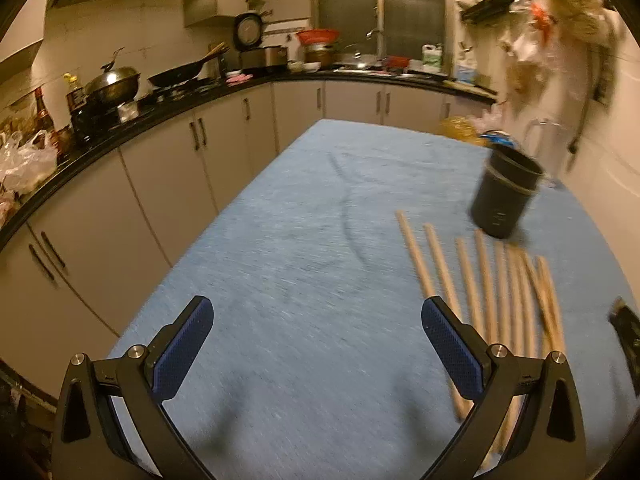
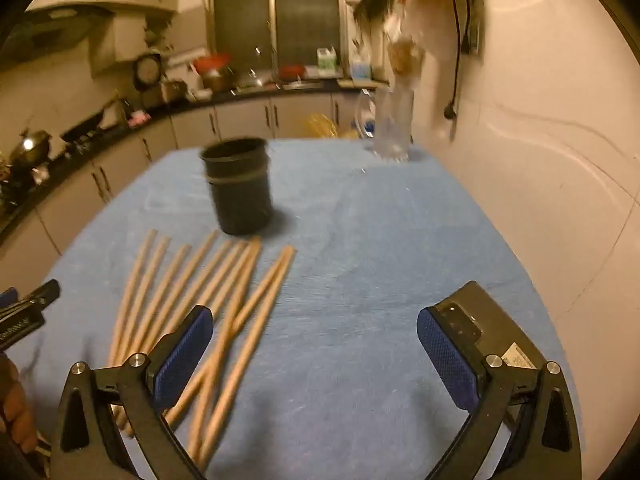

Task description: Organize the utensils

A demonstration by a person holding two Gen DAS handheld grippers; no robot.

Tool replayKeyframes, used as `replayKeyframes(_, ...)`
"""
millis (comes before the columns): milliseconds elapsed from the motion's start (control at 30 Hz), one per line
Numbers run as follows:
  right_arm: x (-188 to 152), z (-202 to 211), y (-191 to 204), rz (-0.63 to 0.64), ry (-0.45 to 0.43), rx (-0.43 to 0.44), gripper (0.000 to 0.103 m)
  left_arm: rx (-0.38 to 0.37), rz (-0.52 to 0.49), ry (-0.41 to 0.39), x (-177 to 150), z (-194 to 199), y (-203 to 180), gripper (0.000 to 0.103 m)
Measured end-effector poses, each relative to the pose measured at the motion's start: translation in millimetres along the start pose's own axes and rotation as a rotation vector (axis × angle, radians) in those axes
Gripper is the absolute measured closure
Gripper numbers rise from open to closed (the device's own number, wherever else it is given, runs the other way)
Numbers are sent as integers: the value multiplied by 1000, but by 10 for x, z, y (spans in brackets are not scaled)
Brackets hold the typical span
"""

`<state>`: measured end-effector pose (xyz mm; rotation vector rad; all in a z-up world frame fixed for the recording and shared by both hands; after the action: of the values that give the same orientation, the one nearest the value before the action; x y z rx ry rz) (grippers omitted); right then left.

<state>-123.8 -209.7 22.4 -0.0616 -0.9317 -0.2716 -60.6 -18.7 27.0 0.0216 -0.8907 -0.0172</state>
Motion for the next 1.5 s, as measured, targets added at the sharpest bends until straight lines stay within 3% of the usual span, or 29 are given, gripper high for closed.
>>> replayKeyframes(167,-112,141,95,27,-7,49,0,-7,-36,-39,-98,264,-112,0)
replayKeyframes(333,-213,314,70,4,-4,107,5,-26,-36,-27,-168,375,-143,0)
replayKeyframes(567,-227,510,99,22,-27,109,9,-44,-57,-52,-239,580,-226,0)
replayKeyframes(1067,-301,546,55,24,-25,129,24,-53,-93,-22,-323,542,-321,0)
replayKeyframes(1500,-317,516,66,25,-9,136,27,-56,-88,-15,-343,532,-290,0)
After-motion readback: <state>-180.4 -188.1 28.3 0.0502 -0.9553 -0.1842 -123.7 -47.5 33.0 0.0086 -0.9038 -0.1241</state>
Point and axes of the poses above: each gripper's, at about its wrist camera, not at the fingertips, and z roughly against the way its jaws point, y to its left, x to its top, the point moved 6 cm from there along -z, roughly the way its jaws point, and after that the axes turned 1 degree about x, right-handed, at the moved point
